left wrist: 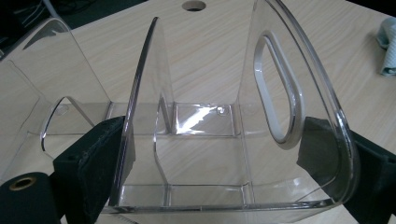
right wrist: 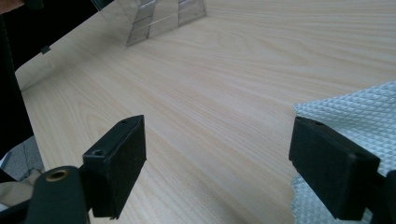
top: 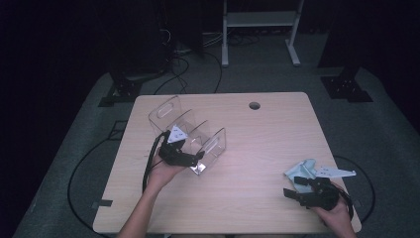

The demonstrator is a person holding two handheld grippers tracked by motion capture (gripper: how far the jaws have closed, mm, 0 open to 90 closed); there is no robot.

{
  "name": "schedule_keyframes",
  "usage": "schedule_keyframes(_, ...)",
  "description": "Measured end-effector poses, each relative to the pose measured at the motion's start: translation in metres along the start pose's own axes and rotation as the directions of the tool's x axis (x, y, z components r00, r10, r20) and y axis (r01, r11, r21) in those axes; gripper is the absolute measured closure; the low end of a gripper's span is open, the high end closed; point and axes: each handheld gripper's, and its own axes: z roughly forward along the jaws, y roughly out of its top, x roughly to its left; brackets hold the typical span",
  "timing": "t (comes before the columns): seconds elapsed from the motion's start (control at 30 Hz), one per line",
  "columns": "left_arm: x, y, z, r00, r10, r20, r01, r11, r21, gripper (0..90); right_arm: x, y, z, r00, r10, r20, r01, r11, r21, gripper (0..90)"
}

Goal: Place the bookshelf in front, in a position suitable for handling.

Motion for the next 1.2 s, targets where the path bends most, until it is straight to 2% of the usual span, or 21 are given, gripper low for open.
schedule_keyframes(0.33, -0.031, 0.003, 0.004, 0.9998, 0.011, 0.017, -0.011, 0.9999, -0.004, 7.6, -0.001, -0.001, -0.001, 1.0000, 0.007, 0.002, -0.007, 1.000, 0.000, 18.1)
schedule_keyframes(0.7, -0.052, 0.004, 0.007, 0.9993, 0.003, 0.037, -0.002, 0.9999, -0.013, 6.8, -0.003, 0.000, -0.003, 0.9998, 0.013, 0.013, -0.013, 1.000, -0.004, 18.0)
schedule_keyframes(0.87, -0.059, 0.003, 0.007, 0.9987, 0.001, 0.050, 0.000, 0.9998, -0.018, 6.2, -0.004, 0.000, -0.004, 0.9992, 0.016, 0.037, -0.016, 1.000, 0.001, 18.1)
schedule_keyframes(1.07, -0.065, 0.003, 0.006, 0.9980, -0.003, 0.063, 0.004, 0.9999, -0.013, 5.7, -0.012, 0.002, -0.010, 0.9954, 0.028, 0.092, -0.028, 1.000, -0.006, 18.3)
schedule_keyframes(1.13, -0.069, 0.003, 0.005, 0.9976, -0.003, 0.069, 0.004, 1.0000, -0.009, 5.6, -0.015, 0.005, -0.013, 0.9910, 0.029, 0.130, -0.029, 1.000, -0.003, 18.7)
schedule_keyframes(1.2, -0.070, 0.003, 0.005, 0.9973, -0.010, 0.073, 0.011, 0.9999, -0.011, 5.4, -0.016, 0.007, -0.013, 0.9897, 0.026, 0.141, -0.026, 1.000, -0.001, 19.4)
